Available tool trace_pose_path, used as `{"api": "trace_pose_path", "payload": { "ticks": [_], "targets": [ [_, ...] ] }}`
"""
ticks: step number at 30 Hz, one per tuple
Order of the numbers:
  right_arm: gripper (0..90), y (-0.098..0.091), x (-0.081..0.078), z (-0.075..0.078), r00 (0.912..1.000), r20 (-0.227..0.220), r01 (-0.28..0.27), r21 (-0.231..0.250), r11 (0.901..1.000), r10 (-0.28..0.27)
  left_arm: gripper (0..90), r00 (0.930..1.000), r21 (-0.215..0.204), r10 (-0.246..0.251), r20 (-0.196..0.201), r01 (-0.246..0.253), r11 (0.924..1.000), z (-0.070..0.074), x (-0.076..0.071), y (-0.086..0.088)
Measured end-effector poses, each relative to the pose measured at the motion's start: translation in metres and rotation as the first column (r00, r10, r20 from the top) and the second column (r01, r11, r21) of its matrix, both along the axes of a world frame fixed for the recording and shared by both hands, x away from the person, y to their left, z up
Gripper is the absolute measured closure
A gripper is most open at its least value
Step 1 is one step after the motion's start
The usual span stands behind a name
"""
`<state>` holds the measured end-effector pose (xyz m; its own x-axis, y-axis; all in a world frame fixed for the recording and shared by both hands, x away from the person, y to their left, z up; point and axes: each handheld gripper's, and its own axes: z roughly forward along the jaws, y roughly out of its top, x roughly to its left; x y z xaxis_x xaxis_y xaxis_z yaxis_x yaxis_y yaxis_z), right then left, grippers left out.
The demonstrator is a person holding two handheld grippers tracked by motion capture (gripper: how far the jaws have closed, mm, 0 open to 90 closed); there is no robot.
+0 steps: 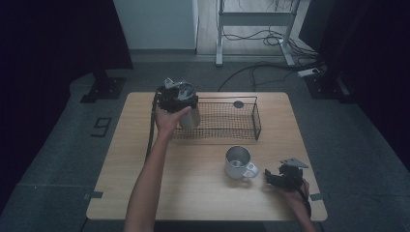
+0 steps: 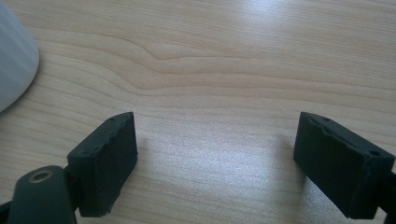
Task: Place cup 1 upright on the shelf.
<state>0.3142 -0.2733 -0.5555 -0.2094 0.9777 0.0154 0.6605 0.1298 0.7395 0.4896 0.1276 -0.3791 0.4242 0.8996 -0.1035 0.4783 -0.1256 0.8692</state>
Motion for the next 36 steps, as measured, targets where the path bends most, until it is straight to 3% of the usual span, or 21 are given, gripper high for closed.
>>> {"api": "trace_pose_path", "payload": {
  "ticks": [18, 36],
  "targets": [
    [13.4, 0.000, 0.000, 0.000, 1.0000, 0.000, 0.000, 0.000, 1.0000, 0.000, 3.8, 0.9999, 0.008, 0.013, -0.006, -0.013, 0.9999, -0.008, 0.019, -0.010],
    [13.4, 0.000, 0.000, 0.000, 1.0000, 0.000, 0.000, 0.000, 1.0000, 0.000, 3.7, 0.9974, 0.061, 0.018, -0.070, -0.014, 0.9980, -0.036, 0.035, -0.023]
  ]
}}
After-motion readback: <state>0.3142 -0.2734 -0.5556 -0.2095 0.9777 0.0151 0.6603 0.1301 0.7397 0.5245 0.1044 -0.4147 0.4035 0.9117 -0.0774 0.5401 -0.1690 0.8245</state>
